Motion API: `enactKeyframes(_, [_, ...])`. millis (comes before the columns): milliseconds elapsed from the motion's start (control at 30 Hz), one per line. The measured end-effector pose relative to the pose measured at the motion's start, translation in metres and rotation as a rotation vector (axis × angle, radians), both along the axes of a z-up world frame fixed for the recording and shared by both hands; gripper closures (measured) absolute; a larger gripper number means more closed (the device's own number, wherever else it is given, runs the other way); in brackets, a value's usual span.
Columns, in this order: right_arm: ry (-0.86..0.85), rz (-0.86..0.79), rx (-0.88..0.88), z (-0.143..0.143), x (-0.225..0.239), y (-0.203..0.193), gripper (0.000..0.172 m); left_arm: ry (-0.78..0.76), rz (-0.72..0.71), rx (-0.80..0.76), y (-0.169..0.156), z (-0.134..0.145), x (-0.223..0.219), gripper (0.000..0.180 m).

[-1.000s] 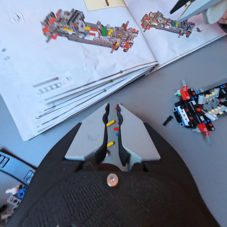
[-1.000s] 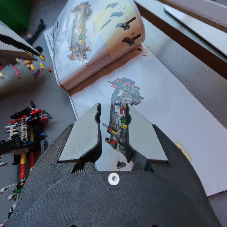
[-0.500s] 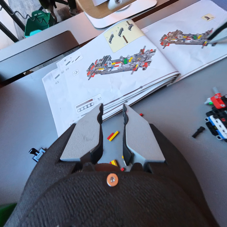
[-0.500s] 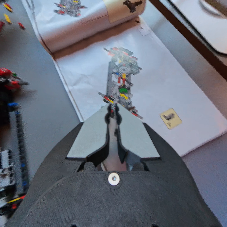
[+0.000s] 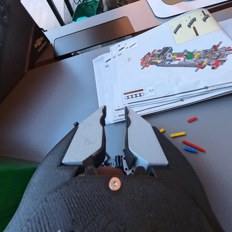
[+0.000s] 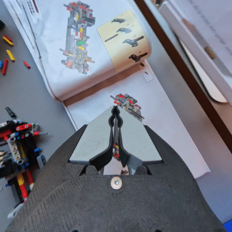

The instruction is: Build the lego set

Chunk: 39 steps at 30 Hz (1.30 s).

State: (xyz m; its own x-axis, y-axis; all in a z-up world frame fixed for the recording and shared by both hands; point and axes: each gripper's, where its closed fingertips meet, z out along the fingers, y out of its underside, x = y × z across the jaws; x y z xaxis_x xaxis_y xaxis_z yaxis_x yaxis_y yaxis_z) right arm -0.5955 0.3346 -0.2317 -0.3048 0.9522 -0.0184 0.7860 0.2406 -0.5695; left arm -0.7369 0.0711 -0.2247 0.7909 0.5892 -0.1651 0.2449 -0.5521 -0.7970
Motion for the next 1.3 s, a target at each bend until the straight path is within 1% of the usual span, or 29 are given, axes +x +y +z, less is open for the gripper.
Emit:
enactKeyframes(100, [-0.112,-0.003,0.025,-0.023,-0.022,-0.014,0.172,-0.013,-0.002,0.025,0.000,0.003,0.001,0.154])
enactKeyframes(167, [-0.142,0.000,0.013,-0.028,-0.032,-0.026,0.172,-0.020,-0.003,0.043,0.000,0.005,0.001,0.154])
enactKeyframes(267, [-0.119,0.025,-0.013,-0.022,-0.046,-0.047,0.172,-0.037,-0.002,0.069,-0.001,0.008,0.001,0.154])
enactKeyframes(433, [-0.131,0.059,0.046,-0.026,-0.056,-0.055,0.172,-0.070,-0.002,0.080,-0.002,0.004,0.000,0.153])
enactKeyframes(533, [-0.113,0.080,0.018,-0.026,-0.059,-0.065,0.172,-0.083,-0.001,0.074,-0.002,0.000,0.000,0.154])
enactKeyframes(667, [-0.107,0.086,0.015,-0.029,-0.060,-0.066,0.172,-0.090,0.003,0.065,-0.002,-0.004,-0.001,0.154])
enactKeyframes(767, [-0.084,0.085,-0.021,-0.020,-0.055,-0.065,0.172,-0.085,0.006,0.050,-0.002,-0.008,-0.002,0.153])
enactKeyframes(900, [0.030,0.073,-0.075,0.013,-0.026,-0.052,0.172,-0.078,0.010,0.031,-0.003,-0.011,-0.003,0.153])
enactKeyframes(1033, [0.216,-0.005,-0.125,0.040,0.032,-0.014,0.171,-0.053,0.009,0.027,0.000,-0.010,-0.003,0.153])
enactKeyframes(1167, [0.438,-0.124,-0.173,0.052,0.095,0.032,0.164,-0.003,0.011,0.023,0.004,-0.007,-0.002,0.153])
enactKeyframes(1233, [0.558,-0.173,-0.204,0.053,0.118,0.048,0.161,0.021,0.013,0.025,0.006,-0.006,-0.001,0.153])
enactKeyframes(1300, [0.687,-0.250,-0.191,0.051,0.136,0.066,0.160,0.047,0.010,0.031,0.009,-0.004,-0.001,0.153])
